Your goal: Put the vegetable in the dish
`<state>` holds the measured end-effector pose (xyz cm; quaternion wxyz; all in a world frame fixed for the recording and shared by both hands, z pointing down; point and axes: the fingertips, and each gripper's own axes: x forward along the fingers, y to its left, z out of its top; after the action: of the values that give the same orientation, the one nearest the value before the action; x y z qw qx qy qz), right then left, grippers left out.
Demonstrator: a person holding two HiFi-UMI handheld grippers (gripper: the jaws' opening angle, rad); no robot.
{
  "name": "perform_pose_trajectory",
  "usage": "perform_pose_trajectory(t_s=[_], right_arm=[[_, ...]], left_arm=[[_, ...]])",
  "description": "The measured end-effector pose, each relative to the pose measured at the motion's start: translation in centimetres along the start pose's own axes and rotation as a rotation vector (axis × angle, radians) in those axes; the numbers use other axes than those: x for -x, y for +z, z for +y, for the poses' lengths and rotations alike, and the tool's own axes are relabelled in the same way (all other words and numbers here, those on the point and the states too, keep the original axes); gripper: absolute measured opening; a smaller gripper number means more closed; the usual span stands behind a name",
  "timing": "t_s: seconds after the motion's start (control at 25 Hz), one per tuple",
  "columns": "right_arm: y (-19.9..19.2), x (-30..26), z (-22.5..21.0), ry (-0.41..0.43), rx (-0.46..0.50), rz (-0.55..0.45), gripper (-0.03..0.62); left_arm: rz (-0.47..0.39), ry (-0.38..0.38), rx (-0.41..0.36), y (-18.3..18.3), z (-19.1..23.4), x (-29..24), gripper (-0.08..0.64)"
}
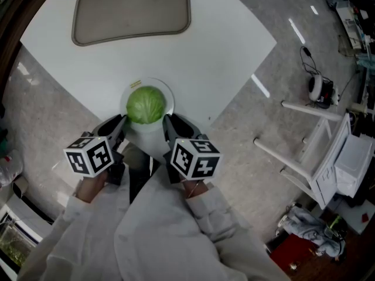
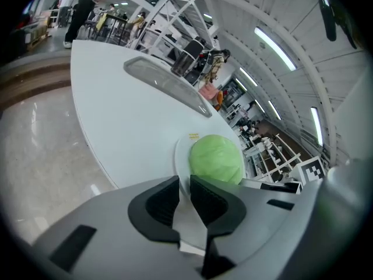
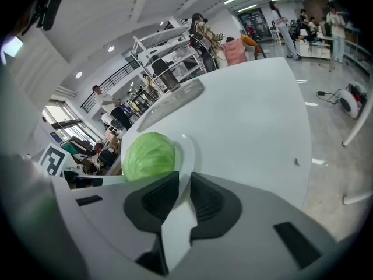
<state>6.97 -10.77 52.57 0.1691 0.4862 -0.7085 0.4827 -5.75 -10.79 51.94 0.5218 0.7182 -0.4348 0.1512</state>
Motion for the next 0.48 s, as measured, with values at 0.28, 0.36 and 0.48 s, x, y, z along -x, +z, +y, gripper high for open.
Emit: perform_pose_trajectory(t_s=[0.28, 0.36, 0.48], right_arm=[[0.43, 0.32, 0.25, -0.007, 0.035, -0.012, 0.069], [0.57, 0.41, 0.36, -0.002, 0.038, -0.013, 0.069], [0.51, 0.48, 0.34, 0.001, 0.051, -0.014, 0.069]], left_arm=[[0.004, 0.005, -0.012, -0.12, -0.03, 0.08, 0.052], [-0.001, 0.008, -0.018, -0.03, -0.22, 0.27, 0.054], [-0.013, 0.015, -0.037, 0.01, -0.39, 0.44, 0.054]])
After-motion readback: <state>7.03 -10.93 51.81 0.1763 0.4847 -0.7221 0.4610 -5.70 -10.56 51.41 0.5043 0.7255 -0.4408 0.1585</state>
